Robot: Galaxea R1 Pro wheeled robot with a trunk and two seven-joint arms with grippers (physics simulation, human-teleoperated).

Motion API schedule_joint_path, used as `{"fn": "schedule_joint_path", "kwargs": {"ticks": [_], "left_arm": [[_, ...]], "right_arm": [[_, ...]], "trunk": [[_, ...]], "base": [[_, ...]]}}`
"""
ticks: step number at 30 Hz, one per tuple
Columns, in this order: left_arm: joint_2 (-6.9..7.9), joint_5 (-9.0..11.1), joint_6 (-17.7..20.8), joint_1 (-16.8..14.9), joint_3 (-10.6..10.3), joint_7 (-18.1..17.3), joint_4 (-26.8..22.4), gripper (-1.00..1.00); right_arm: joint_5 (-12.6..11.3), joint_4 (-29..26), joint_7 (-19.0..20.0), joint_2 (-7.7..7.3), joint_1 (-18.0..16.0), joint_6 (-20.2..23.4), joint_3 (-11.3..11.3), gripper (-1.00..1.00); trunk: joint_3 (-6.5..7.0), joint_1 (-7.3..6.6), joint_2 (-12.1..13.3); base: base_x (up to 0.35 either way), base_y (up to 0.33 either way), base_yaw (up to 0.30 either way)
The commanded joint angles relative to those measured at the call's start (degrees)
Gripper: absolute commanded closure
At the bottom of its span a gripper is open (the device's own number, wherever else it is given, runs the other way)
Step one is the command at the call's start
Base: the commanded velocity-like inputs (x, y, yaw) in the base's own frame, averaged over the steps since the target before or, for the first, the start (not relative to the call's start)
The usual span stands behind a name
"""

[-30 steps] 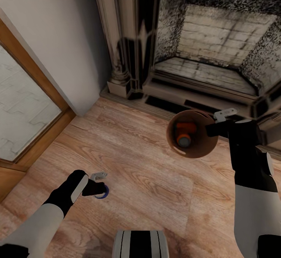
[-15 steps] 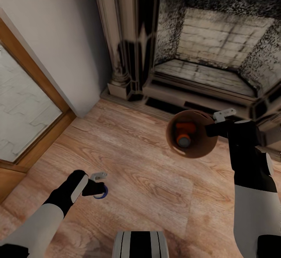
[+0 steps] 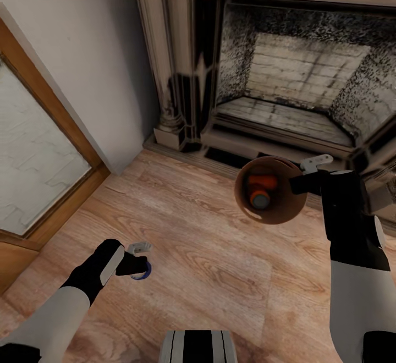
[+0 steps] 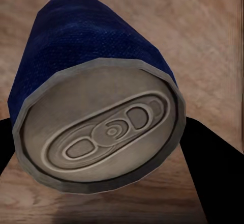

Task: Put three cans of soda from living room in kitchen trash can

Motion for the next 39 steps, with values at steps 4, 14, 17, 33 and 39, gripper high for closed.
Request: {"fn": "schedule_joint_path", "kwargs": {"ticks": [4, 14, 17, 33, 39], "left_arm": [[0.02, 0.0, 0.0, 0.0, 0.0, -0.2, -0.9, 1.00], [0.32, 0.2, 1.4, 0.0, -0.1, -1.1, -7.2, 1.00], [0.60, 0.4, 4.9, -0.2, 0.1, -1.2, -12.0, 1.00], [14.24, 0.7, 5.7, -2.8, 0.6, -34.1, -22.5, 1.00], [15.69, 0.6, 5.7, -2.9, 0.6, -47.9, -26.3, 1.00]], "right_arm": [[-0.6, 0.6, 0.2, 0.23, 0.2, 0.1, 0.1, 1.00], [-0.7, 4.4, 2.4, 0.70, 0.3, 0.1, 0.3, 1.00], [-0.7, 5.0, 2.5, 0.72, 0.3, 0.1, 0.3, 1.00], [-0.6, 6.0, 4.8, 1.85, 3.7, 0.1, 0.3, 1.00], [-0.5, 6.4, 5.2, 4.02, 4.0, 0.1, 0.2, 1.00]], "trunk": [[0.90, -0.10, 0.1], [3.11, -0.36, 0.2], [3.78, -0.44, 0.2], [7.32, -0.85, 0.4], [8.65, -1.01, 0.5]], "base": [[0.000, 0.000, 0.000], [0.000, 0.000, 0.000], [0.000, 0.000, 0.000], [0.000, 0.000, 0.000], [0.000, 0.000, 0.000]]}}
